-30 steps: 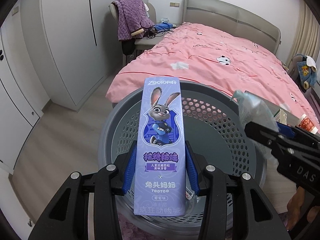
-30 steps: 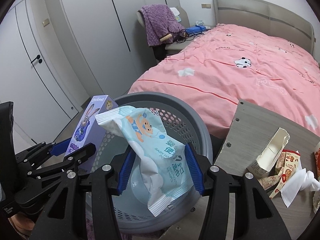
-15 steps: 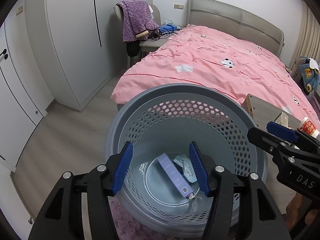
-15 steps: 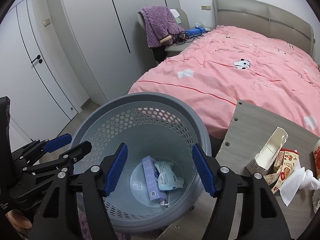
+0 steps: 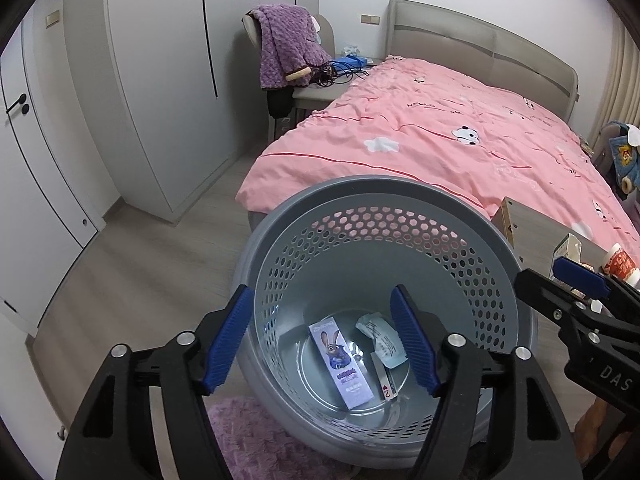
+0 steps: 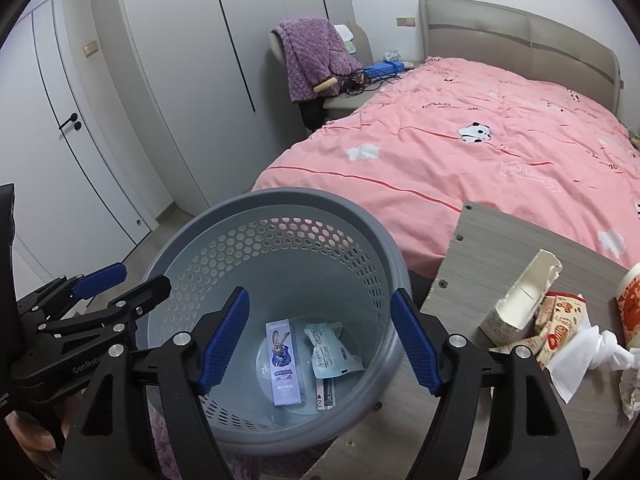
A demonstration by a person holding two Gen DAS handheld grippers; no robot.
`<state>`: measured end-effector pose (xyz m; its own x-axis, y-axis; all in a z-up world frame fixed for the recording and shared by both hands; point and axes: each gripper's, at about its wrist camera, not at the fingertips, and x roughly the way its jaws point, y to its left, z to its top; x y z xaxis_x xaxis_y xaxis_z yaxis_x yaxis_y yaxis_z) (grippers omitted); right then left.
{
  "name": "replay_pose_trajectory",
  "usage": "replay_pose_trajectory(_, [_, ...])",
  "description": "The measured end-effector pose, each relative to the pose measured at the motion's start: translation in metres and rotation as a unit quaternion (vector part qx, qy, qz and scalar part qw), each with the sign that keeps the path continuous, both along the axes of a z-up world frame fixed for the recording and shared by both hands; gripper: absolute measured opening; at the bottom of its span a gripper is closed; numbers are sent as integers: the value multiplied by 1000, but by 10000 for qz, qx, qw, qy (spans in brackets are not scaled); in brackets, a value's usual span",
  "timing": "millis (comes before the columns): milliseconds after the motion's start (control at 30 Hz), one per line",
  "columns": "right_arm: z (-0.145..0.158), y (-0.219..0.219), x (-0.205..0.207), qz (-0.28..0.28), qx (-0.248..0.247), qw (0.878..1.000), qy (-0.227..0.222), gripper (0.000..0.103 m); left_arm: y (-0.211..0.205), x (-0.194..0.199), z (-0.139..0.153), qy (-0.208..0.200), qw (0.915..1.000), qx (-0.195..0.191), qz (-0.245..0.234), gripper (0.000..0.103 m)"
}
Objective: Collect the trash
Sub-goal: 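Move both grippers back from the basket to the table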
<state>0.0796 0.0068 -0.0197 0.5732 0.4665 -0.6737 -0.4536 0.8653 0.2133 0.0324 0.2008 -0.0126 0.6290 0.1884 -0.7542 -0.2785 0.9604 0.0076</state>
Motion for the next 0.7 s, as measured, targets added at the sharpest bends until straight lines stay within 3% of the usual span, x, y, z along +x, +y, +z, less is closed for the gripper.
replay_pose_trajectory(400, [8,-62,-22,-722,-45,9974,-48,81,-33,-4,12,-52,9995,10,-296,71])
replay_pose_trajectory(700, [9,-142,-50,-1500,-269,9883,7,81,-102,-7,19,-86,9941,-140,-1076,71])
